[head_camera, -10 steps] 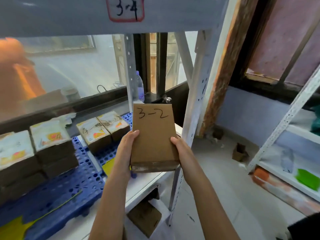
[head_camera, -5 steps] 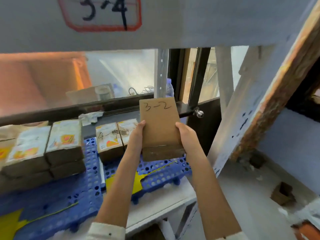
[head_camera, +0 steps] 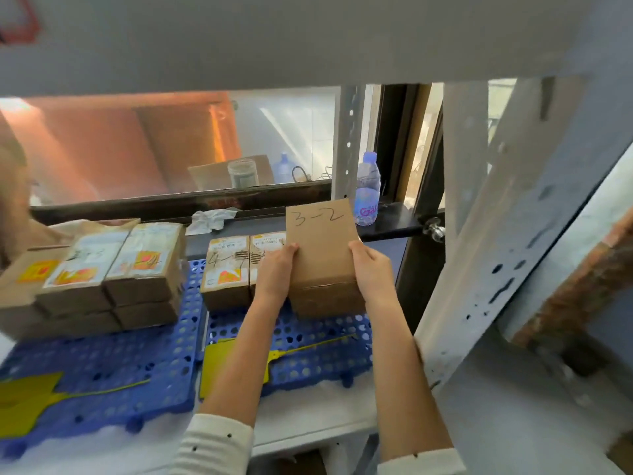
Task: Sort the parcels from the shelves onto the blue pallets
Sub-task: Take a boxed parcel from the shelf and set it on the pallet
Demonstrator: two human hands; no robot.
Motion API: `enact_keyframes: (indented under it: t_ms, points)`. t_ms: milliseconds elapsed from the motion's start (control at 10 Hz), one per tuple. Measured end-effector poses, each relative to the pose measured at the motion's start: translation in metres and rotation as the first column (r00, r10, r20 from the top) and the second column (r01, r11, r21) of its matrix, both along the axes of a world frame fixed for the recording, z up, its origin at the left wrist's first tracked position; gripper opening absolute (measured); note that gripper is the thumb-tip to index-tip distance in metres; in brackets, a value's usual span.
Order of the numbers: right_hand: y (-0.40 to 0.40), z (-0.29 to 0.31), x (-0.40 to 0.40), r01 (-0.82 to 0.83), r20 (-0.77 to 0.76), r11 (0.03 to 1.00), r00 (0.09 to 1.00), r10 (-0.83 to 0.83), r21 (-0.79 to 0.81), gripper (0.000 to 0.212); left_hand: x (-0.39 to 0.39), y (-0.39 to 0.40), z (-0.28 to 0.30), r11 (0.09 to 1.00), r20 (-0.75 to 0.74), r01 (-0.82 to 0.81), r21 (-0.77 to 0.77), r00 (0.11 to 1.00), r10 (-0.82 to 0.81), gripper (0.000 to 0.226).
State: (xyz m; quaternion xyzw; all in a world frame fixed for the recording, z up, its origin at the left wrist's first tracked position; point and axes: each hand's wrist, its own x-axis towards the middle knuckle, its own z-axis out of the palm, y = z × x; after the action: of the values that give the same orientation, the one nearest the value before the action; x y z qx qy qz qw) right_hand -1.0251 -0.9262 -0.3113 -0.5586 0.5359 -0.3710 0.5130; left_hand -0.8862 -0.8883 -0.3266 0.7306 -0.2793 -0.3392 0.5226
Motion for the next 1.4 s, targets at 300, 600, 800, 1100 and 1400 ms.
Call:
enact_keyframes:
  t_ms: [300,600,800,1100,1400]
  points:
    - [-0.016,-0.016,0.009,-0.02,-0.19,0.995,0.982,0.0,-0.102,0.038,0.003,-0.01,-0.018,1.0,0.232,0.011,0.016,0.973,-0.015,0.041]
    - [-0.03,-0.037,0.019,0.017,-0.304,0.99,0.951,-0.06,-0.141,0.042,0.005,-0.019,-0.037,0.994,0.412,0.007,0.113,0.91,-0.054,0.055]
    - [-0.03,-0.044,0.027,0.058,-0.392,0.97,0.908,-0.149,-0.234,0.041,0.012,-0.027,-0.039,0.942,0.507,-0.033,0.335,0.849,-0.151,0.061]
    - [-0.037,-0.043,0.032,0.042,-0.531,0.957,0.824,-0.197,-0.289,0.043,0.018,-0.03,-0.025,0.862,0.612,-0.08,0.5,0.738,-0.286,0.072]
    - [-0.041,-0.041,0.043,0.08,-0.612,0.962,0.757,-0.228,-0.26,0.04,0.024,-0.041,-0.018,0.802,0.63,-0.101,0.588,0.679,-0.376,0.073]
